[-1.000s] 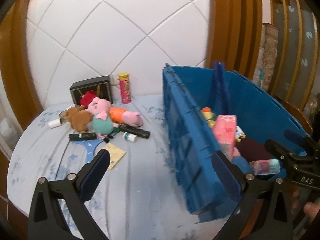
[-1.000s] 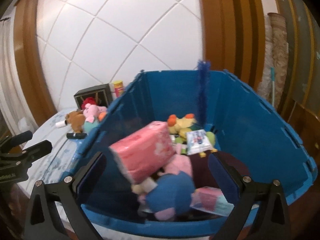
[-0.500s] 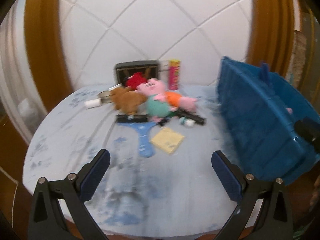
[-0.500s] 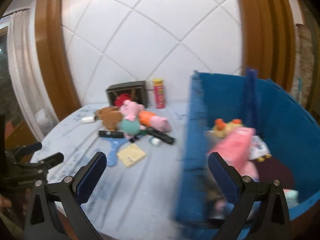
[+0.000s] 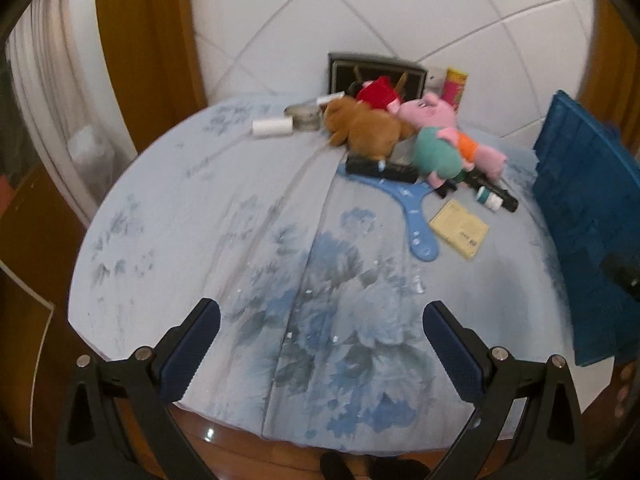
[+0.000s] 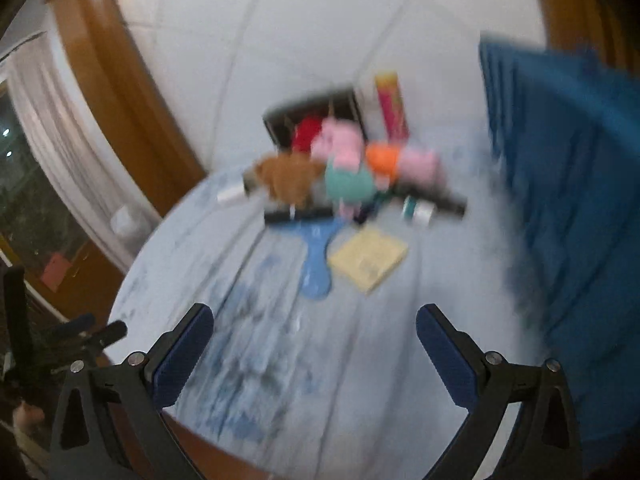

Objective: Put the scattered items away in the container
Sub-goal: 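Withdraw both tools from the crate back over the table pile, then grasp the black rolled bag with the left tool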

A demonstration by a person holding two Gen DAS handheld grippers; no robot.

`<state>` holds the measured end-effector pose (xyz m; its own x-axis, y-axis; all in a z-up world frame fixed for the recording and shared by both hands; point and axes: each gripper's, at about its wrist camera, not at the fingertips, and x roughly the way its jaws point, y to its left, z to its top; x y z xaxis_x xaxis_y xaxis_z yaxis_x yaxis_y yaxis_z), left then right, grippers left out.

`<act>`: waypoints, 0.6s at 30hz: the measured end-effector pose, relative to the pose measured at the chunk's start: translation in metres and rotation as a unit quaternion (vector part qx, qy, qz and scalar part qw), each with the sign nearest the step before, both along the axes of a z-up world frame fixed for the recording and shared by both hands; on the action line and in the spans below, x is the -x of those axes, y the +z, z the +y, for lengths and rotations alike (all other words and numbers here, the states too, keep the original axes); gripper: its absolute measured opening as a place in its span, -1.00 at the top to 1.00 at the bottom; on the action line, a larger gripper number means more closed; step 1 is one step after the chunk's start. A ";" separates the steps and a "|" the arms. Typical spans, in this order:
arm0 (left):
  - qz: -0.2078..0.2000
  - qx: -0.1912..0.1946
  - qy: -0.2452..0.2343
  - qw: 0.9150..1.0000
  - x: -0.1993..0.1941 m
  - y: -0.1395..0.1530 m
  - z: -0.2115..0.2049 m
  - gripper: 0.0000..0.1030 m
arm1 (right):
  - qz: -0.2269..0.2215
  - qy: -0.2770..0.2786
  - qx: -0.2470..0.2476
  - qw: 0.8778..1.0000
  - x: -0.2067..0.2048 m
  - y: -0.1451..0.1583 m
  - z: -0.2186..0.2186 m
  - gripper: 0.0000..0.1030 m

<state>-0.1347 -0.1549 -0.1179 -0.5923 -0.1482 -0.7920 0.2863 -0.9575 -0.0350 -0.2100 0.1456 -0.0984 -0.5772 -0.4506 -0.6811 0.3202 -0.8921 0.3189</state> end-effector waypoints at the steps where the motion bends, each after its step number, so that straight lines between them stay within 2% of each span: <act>1: -0.004 -0.003 0.004 1.000 0.004 -0.005 -0.005 -1.00 | -0.013 -0.002 -0.006 1.000 0.007 -0.009 -0.004 -1.00; 7: -0.027 -0.005 0.006 1.000 0.040 -0.027 -0.021 -1.00 | -0.021 -0.011 -0.047 0.999 0.045 -0.034 -0.010 -1.00; 13: -0.031 0.010 -0.013 0.999 0.113 -0.033 -0.021 -1.00 | -0.038 -0.017 -0.063 0.997 0.109 -0.052 -0.010 -1.00; 18: -0.040 0.021 -0.055 0.997 0.179 -0.046 -0.014 -1.00 | -0.057 -0.034 -0.078 0.995 0.157 -0.066 -0.007 -1.00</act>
